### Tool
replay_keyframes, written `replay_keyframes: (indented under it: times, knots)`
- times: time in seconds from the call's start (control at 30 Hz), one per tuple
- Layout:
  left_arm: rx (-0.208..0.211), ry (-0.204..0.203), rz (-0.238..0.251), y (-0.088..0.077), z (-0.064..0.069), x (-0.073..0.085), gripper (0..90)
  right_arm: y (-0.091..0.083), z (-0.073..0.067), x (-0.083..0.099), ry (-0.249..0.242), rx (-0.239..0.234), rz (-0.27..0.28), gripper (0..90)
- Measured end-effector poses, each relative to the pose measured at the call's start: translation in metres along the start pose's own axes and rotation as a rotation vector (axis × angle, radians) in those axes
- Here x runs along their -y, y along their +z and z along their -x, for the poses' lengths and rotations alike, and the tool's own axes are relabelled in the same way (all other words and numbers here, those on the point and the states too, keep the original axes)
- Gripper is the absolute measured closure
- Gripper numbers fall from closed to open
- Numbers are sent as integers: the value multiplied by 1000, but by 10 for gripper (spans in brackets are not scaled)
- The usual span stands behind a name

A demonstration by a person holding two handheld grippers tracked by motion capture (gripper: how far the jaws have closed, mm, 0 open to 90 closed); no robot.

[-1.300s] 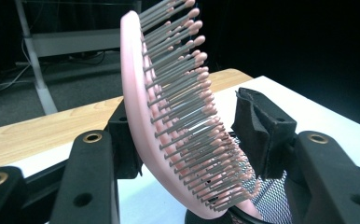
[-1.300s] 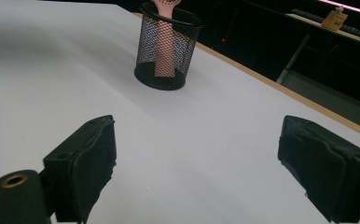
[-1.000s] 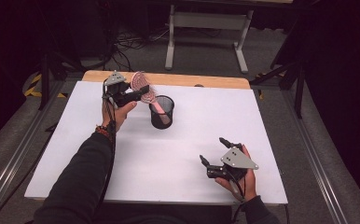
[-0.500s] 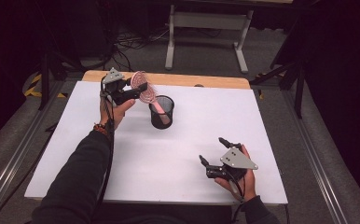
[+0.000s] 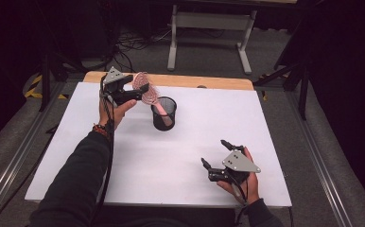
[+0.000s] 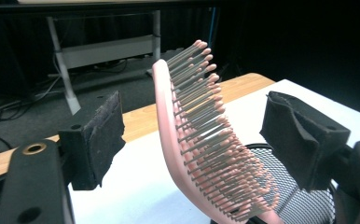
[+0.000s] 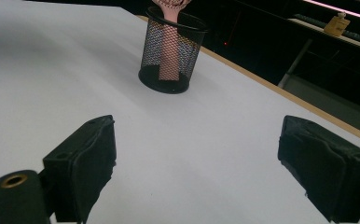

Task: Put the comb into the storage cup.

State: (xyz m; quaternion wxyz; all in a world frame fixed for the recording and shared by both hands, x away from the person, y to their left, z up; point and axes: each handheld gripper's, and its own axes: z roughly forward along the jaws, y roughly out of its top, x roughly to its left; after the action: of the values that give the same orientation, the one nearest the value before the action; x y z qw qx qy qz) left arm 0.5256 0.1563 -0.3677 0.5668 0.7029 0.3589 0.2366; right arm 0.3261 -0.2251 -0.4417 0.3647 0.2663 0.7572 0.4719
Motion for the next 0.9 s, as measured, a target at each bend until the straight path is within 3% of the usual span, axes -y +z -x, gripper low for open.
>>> replay_keyframes:
  times: [0.43,0.6,0.7,0.9]
  knots:
    - [18,13,1,-3,0,0,70,0,-1,0,-3,0,-2,118]
    - [22,12,1,-7,1,0,59,0,-1,0,-4,-1,1,118]
    - [38,29,-4,-9,0,0,63,0,-2,0,-4,0,2,118]
    - [27,68,-13,-14,2,-1,74,2,-3,0,-7,0,-5,118]
